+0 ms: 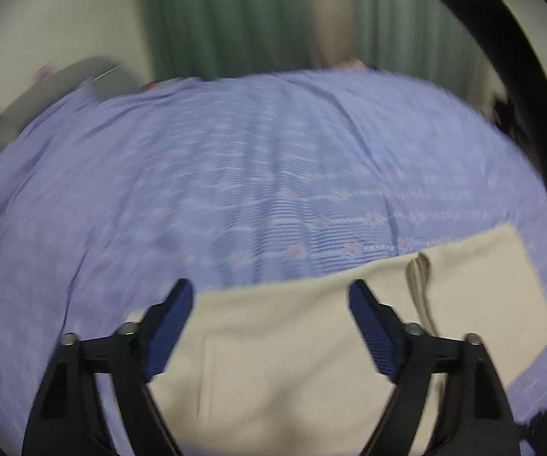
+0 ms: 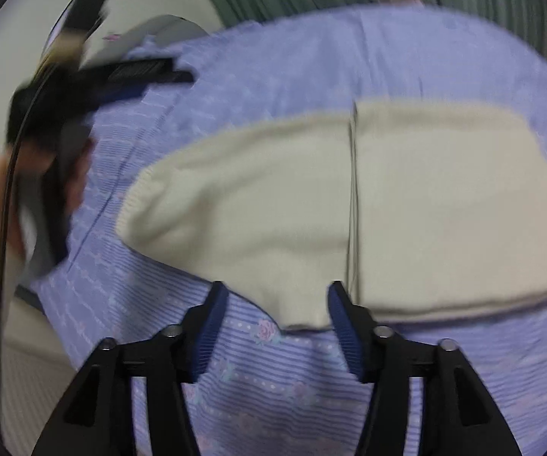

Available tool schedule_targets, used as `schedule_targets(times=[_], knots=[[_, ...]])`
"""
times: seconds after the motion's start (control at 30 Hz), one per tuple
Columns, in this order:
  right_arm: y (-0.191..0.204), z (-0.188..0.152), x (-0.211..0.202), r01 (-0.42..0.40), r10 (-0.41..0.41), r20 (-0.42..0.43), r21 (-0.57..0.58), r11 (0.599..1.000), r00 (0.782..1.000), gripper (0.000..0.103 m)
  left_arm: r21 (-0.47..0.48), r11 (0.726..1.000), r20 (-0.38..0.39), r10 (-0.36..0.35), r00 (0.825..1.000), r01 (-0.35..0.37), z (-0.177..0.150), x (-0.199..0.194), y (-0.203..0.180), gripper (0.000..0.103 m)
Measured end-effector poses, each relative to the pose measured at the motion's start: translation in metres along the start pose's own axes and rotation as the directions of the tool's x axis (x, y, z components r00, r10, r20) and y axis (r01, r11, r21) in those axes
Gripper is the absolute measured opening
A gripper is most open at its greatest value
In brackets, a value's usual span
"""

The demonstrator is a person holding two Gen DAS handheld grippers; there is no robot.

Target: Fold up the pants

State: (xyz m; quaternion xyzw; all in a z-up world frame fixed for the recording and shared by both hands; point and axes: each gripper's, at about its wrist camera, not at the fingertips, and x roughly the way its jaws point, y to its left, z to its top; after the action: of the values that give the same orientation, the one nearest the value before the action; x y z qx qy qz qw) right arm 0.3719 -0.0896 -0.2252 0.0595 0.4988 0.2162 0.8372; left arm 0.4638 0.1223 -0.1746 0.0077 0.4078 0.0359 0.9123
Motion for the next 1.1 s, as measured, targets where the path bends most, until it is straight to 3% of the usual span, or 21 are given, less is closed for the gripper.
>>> schedule_targets(times=[0.13,0.27,0.43,0.5,0.6,0.67,0.73,0.83,0.9,1.0,1.1], knots=[[0.009,0.013,-0.035,0.005,-0.001,0.051,-0.082,0.997,0.999,0.068,-0.176,0.983,0.028,0.065,0.997,-0.059,-0.040,-0.056,0.037,0.093],[0.016,0.017,-0.042,0.012,-0.005,0.081,-0.082,0.997,0.997,0.068,-0.332,0.943,0.010,0.044,0.999,-0.038,-0.089,-0.069,0.073,0.094],[0.022,0.017,-0.018,0.089,-0.082,0.085,-0.079,0.993,0.993,0.068,-0.473,0.881,-0.021,-0.010,1.000,-0.001,-0.142,-0.053,0.105,0.094],[0.024,0.018,-0.005,0.114,-0.109,0.075,-0.079,0.990,0.991,0.068,-0.523,0.852,-0.033,-0.049,0.998,0.025,-0.159,-0.032,0.116,0.093],[0.028,0.024,0.013,0.127,-0.120,0.074,-0.097,0.987,0.990,0.068,-0.556,0.831,-0.063,-0.075,0.995,0.027,-0.174,-0.001,0.128,0.092],[0.035,0.038,0.026,0.122,-0.107,0.099,-0.154,0.980,0.989,0.068,-0.544,0.839,-0.059,-0.060,0.996,0.018,-0.171,0.011,0.134,0.090],[0.041,0.061,0.044,0.091,-0.068,0.112,-0.213,0.973,0.991,0.068,-0.491,0.870,-0.011,-0.052,0.999,0.040,-0.161,0.018,0.137,0.090],[0.043,0.097,0.074,0.085,-0.058,0.110,-0.251,0.964,0.992,0.068,-0.284,0.957,0.036,-0.047,0.998,0.055,-0.123,0.038,0.143,0.090],[0.043,0.119,0.095,0.087,-0.069,0.084,-0.240,0.967,0.994,0.068,-0.147,0.987,0.021,-0.061,0.998,0.063,-0.098,0.062,0.147,0.088],[0.045,0.131,0.115,0.104,-0.087,0.086,-0.213,0.972,0.993,0.068,-0.046,0.996,-0.063,-0.085,0.994,0.082,-0.070,0.101,0.156,0.079],[0.050,0.130,0.133,0.100,-0.088,0.064,-0.204,0.974,0.994,0.068,-0.082,0.991,-0.141,-0.117,0.983,0.106,-0.054,0.136,0.173,0.074]])
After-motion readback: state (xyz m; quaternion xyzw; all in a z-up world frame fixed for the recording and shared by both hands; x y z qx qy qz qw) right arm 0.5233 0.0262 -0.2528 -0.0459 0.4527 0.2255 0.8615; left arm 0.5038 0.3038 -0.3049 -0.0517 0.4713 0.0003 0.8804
